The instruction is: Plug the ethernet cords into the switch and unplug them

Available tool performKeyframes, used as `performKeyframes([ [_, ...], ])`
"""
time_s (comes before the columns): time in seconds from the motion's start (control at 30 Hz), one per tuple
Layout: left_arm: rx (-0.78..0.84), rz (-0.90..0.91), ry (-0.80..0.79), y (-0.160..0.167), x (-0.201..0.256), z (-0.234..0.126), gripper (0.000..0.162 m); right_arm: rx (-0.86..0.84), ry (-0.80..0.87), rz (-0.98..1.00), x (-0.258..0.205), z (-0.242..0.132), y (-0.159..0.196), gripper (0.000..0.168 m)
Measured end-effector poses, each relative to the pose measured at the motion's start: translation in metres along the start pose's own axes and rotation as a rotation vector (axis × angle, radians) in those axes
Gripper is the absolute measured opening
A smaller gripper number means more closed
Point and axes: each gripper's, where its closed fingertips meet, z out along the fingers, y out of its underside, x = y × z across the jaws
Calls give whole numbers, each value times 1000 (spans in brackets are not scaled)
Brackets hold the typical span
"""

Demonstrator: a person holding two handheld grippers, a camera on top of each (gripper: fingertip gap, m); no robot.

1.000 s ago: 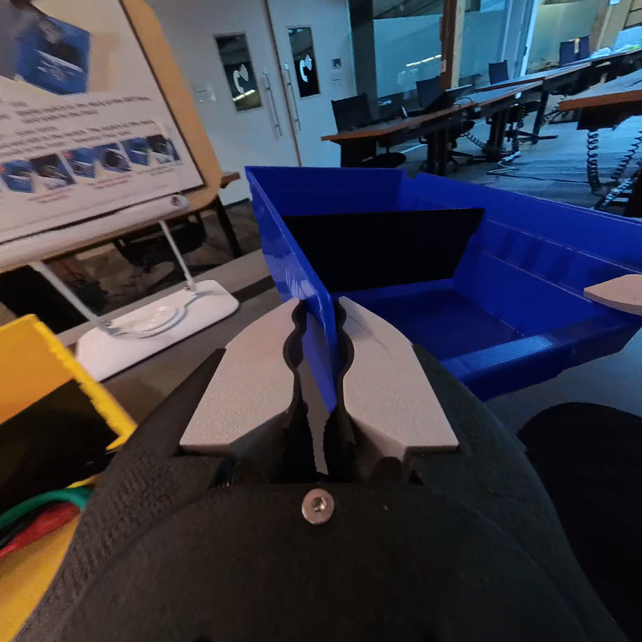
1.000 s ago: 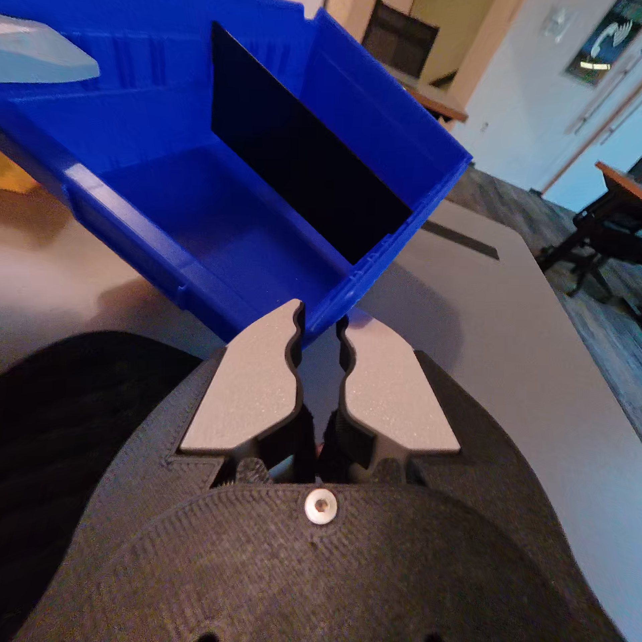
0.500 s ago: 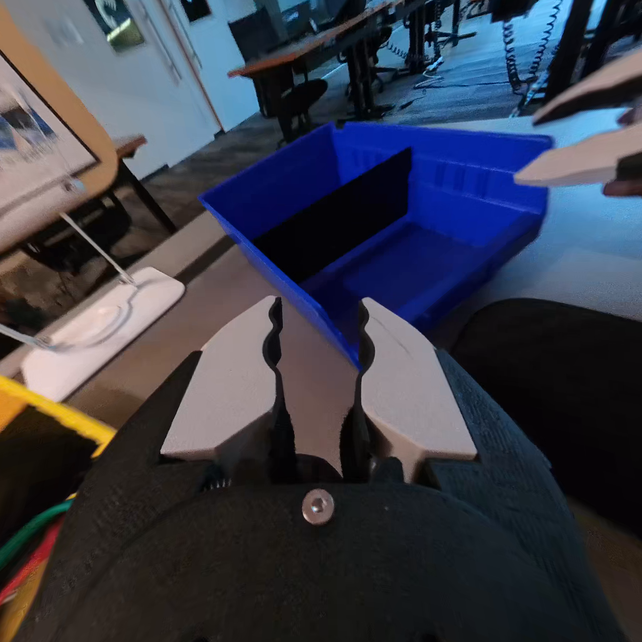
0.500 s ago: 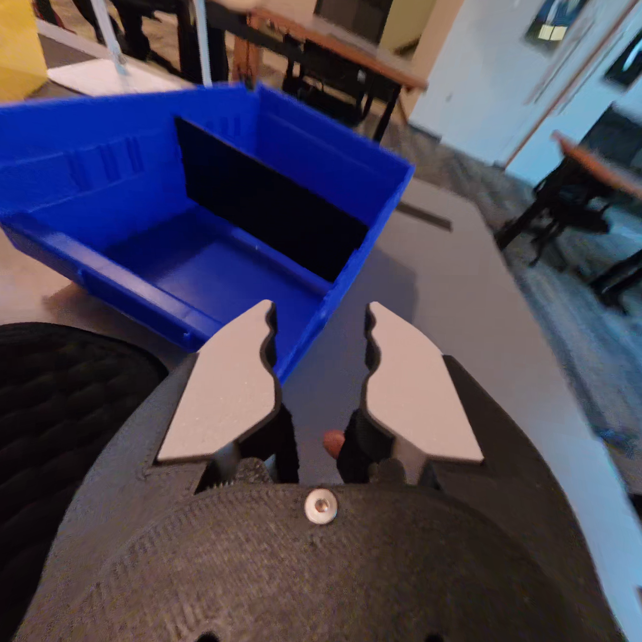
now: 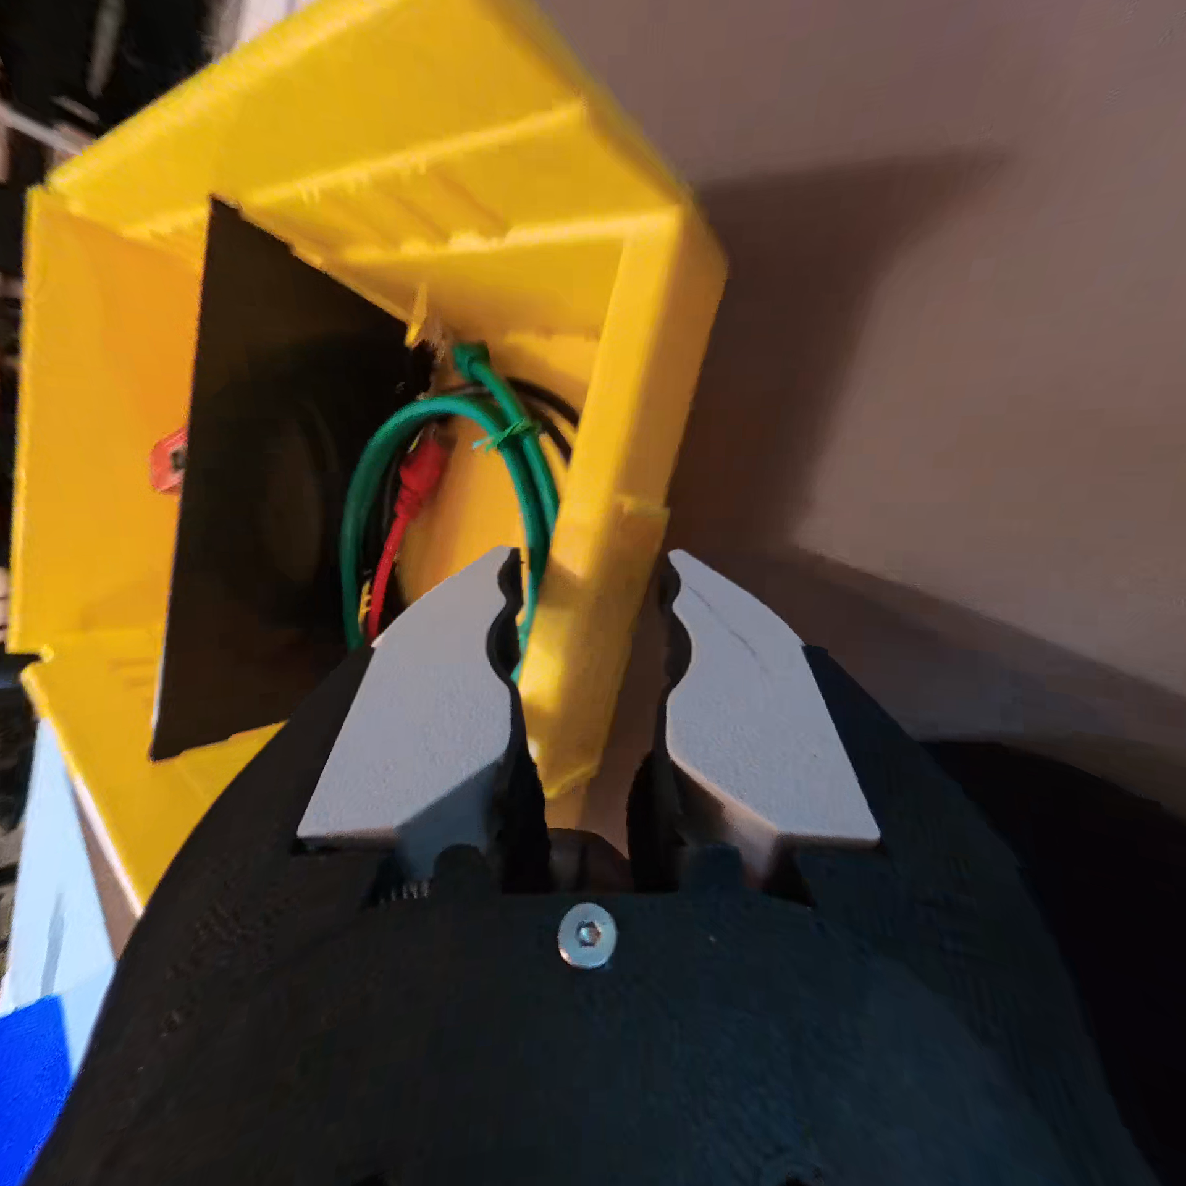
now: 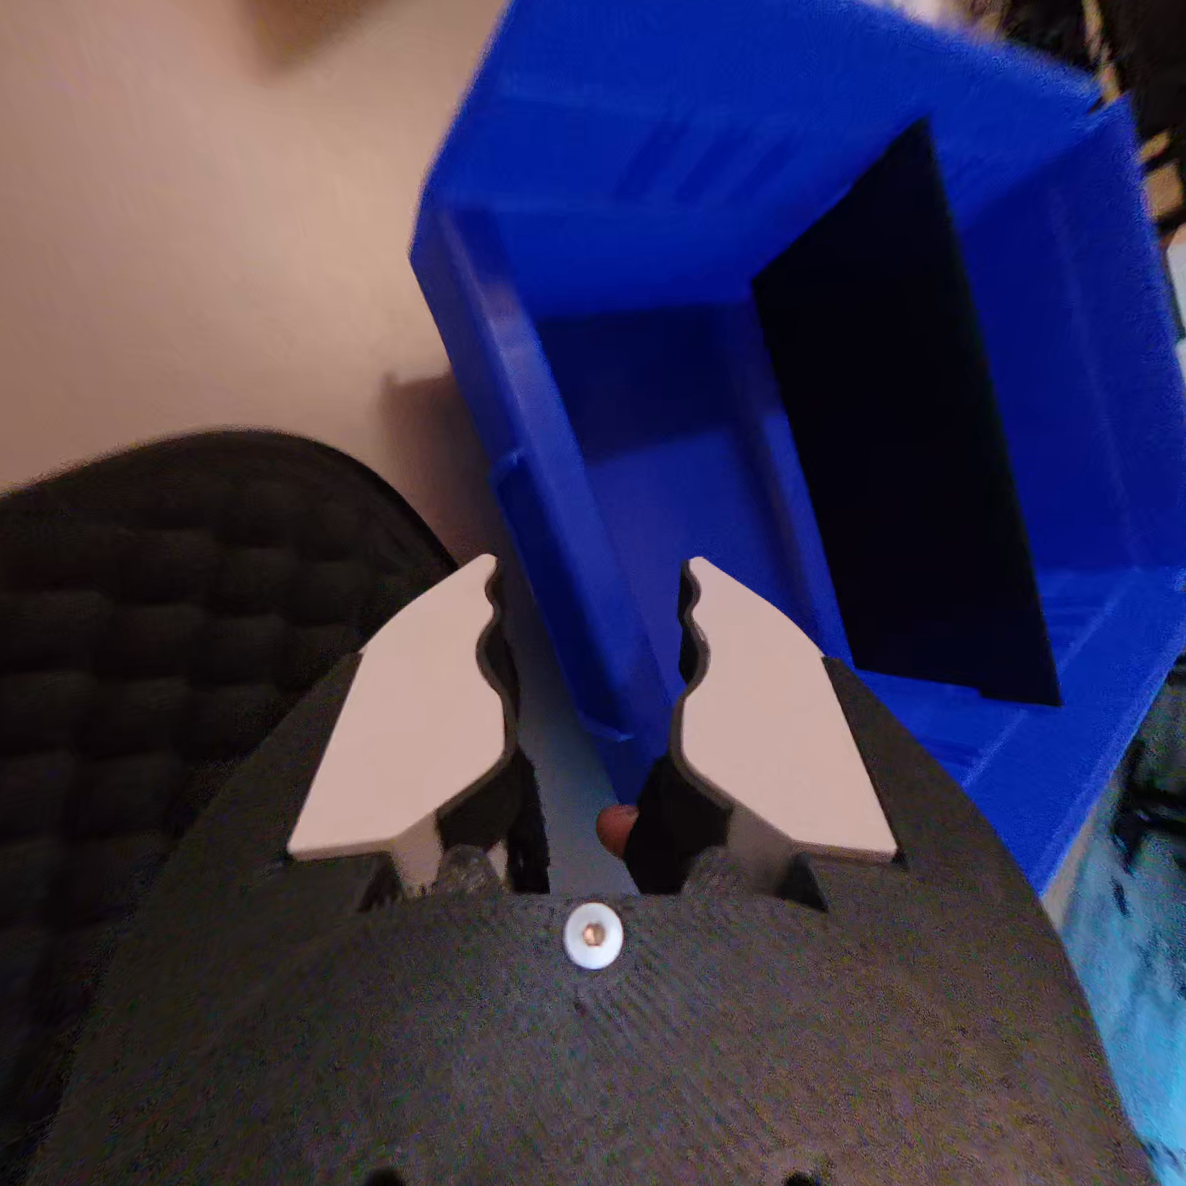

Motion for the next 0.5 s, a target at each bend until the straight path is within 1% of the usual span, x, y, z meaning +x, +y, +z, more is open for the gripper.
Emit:
performKeyframes([
  [0.03,-15,0,-3,8,-2,3,40,-57,12,-16,1,5,9,52],
  [0.07,-11,-18,9,13,-1,4,38,-78,33,-17,4,7,12,50],
  [0.13,10,-48,17,22,-3,0,37,-53,9,-4,0,8,13,39],
  [0.27,-18,-41,32,53,-12,-13,38,-28,16,27,3,4,20,39],
  [0.37,-20,-21,-8,78,-22,-23,40,-34,8,36,5,1,26,40],
  [0.5,-41,-19,-18,113,-30,-40,40,-75,4,39,14,-6,46,40],
])
